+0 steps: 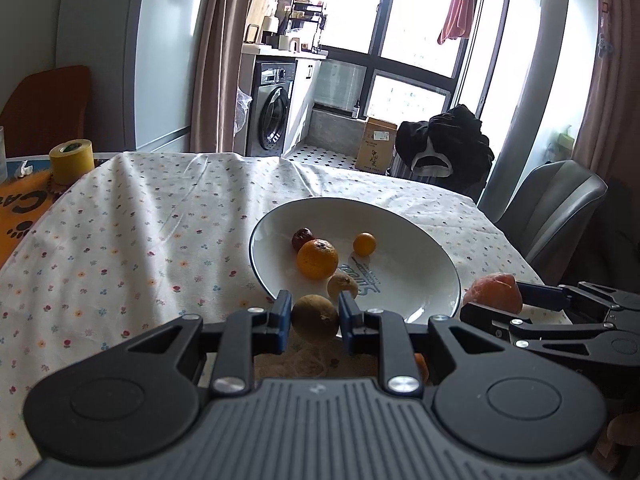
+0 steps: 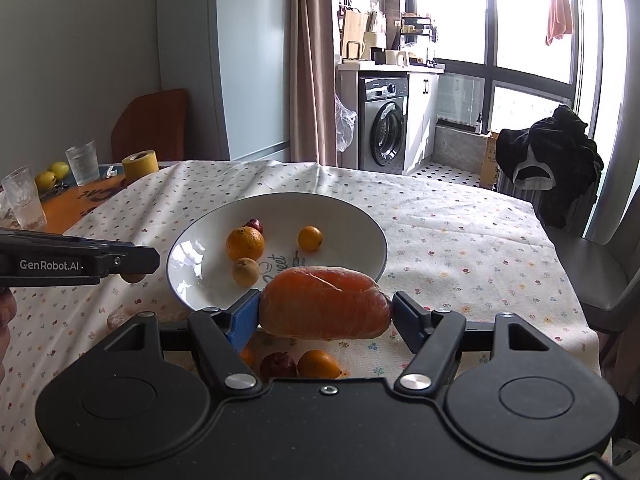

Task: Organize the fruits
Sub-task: 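Carry the brown fruit with the left tool while the right tool carries the peeled orange over the bowl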

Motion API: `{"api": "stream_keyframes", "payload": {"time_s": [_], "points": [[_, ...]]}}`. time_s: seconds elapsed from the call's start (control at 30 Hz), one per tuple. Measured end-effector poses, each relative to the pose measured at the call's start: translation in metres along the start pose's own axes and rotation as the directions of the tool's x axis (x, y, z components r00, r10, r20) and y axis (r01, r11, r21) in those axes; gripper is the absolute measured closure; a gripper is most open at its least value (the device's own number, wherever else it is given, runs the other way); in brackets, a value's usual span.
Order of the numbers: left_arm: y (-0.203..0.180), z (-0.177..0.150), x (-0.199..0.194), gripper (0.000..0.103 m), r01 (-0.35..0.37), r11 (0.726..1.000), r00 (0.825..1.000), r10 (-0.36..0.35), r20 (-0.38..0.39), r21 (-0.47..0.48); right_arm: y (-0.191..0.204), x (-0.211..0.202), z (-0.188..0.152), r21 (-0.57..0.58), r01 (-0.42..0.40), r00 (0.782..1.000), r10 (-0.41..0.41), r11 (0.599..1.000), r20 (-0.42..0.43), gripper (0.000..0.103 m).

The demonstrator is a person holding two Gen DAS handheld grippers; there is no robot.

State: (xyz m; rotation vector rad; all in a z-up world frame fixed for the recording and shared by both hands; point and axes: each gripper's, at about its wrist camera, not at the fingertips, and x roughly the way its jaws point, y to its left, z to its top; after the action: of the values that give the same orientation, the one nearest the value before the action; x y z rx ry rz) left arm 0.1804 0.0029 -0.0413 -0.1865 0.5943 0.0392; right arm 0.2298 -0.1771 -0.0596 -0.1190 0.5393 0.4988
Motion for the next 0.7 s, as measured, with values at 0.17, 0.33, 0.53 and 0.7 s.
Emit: {"api": "stream_keyframes", "payload": {"time_s": [0.17,0.33,0.53,0.7], "points": [[-0.003,0.003,0.012,0.080,0.008,1.000,1.000,-0.008,-0.015,0.009,-0.001,0.009,0.003,0.001,-0.007,1.000,0.007,1.000,-0.004,0.035],[-0.006,0.007,0.024,0.080,0.016,1.000,1.000,-0.015,-0.026,0.017,0.000,0.019,0.005,-0.004,-0.023,1.000,0.023,1.000,-0.006,0.035],[-0.008,0.007,0.043,0.080,0.024,1.000,0.998,-0.023,-0.055,0.015,-0.003,0.030,0.004,0.000,-0.025,0.999,0.025,1.000,-0.023,0.035],[-0.011,0.006,0.051,0.079,0.032,0.999,0.997,-0.031,-0.067,0.019,-0.006,0.035,0.005,0.004,-0.025,0.999,0.025,1.000,-0.028,0.035]]}}
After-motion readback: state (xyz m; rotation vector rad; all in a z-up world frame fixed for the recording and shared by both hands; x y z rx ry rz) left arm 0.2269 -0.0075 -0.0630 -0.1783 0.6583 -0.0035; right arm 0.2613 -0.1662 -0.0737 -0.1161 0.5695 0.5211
